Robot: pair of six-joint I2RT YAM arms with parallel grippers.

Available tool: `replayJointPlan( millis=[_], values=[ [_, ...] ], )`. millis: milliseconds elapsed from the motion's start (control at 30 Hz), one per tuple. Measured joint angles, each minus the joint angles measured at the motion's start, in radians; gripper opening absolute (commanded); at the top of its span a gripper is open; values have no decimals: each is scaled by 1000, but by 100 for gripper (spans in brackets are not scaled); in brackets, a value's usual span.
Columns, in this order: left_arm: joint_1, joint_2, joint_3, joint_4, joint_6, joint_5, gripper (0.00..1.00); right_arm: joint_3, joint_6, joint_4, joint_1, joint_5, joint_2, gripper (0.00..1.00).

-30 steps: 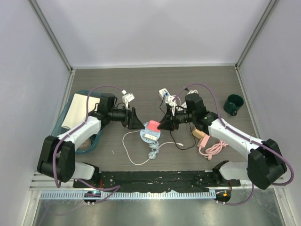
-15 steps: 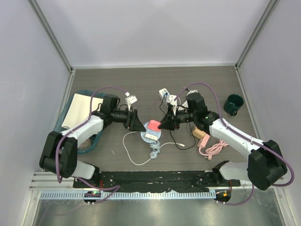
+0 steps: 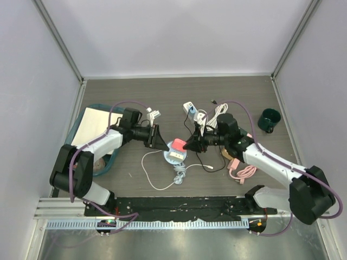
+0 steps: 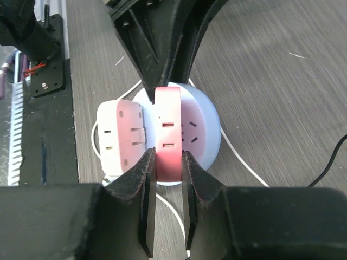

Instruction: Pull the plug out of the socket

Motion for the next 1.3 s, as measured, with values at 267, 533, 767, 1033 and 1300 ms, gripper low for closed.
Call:
replayJointPlan(
  millis=[267, 533, 767, 1033, 1300],
  values=[
    [-1, 37, 30, -89, -45, -138, 0, -56, -55, 37, 173, 244, -117, 1],
    [-1, 29, 30, -137, -49, -219, 0, -56, -90, 32, 242, 412, -117, 1],
    [-2, -4, 30, -167, -49, -259, 0, -54, -68, 53, 241, 491, -120, 1],
    [-2, -144, 15, -243, -44, -377, 0, -52, 54, 151, 241, 642, -120, 1],
    [-1, -335, -91, -236, -65, -428, 0, 37, 254, 154, 241, 866, 32, 1]
  ],
)
